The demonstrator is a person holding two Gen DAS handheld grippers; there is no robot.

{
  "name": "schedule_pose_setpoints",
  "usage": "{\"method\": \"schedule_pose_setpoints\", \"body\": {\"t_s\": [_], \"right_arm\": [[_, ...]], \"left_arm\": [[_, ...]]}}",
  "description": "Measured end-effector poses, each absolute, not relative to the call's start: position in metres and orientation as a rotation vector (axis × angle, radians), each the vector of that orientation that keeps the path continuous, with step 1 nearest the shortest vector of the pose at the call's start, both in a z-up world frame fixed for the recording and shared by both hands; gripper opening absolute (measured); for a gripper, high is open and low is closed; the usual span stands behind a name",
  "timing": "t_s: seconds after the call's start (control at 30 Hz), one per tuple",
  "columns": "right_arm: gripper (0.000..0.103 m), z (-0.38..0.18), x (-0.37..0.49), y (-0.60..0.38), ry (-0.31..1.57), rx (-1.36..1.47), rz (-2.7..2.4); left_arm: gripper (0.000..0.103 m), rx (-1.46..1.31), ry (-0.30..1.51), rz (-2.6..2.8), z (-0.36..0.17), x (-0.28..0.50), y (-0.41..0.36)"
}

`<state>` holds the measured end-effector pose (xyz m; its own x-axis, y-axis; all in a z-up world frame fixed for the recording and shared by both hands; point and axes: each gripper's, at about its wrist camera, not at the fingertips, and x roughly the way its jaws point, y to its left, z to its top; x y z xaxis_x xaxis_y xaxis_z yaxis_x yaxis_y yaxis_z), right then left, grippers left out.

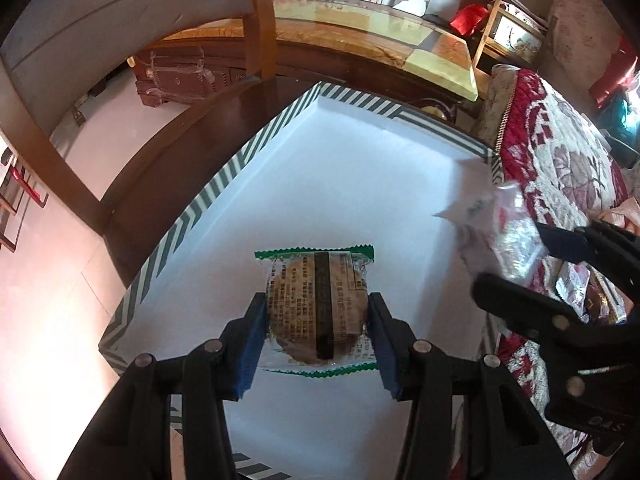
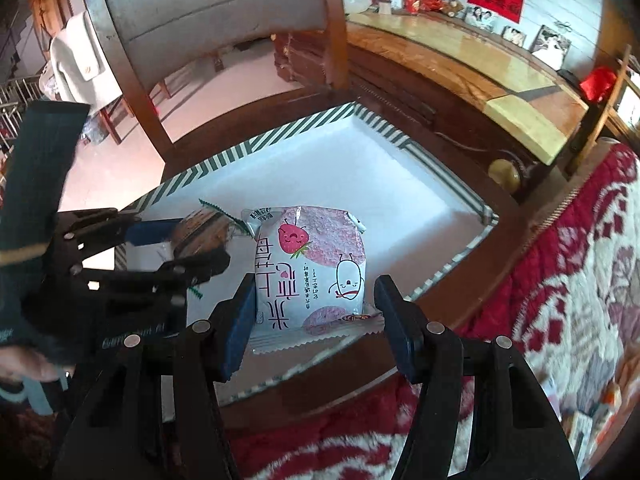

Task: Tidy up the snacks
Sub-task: 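Carry the biscuit pack with the left gripper while the right gripper carries a pink strawberry packet to the tray, then open both grippers over the white tray and withdraw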

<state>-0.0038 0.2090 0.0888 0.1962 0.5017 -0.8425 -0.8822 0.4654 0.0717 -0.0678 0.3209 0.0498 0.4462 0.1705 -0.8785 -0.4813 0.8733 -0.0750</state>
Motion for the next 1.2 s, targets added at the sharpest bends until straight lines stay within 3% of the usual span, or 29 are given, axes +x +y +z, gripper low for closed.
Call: {"method": "schedule_pose_setpoints", "body": {"t_s": [0.47,0.6,0.63,1.2], "right_arm": [[0.060,0.046,-0.001,0.230,1.044,-0.522,1.052],[0.061,0.047,-0.003,0.225,1.037,-0.486,1.044],[0.061,0.048,-0.004,0.224,1.039,-0.477,1.044],[0.066,0.079,-0.022,0.108,1.001,-0.266,0.934]], "left_arm": [[0.054,-0.359,1.082,0.464,0.031,-0.074,0.329],[0.078,-0.378,1.086,0.503,0.031,-0.077,0.334],[0.081,-0.388,1.079,0.502,0.032,-0.079,0.336],[0.090,-0.306,0.977,0.409,0.074,-0.071,0.275]]}}
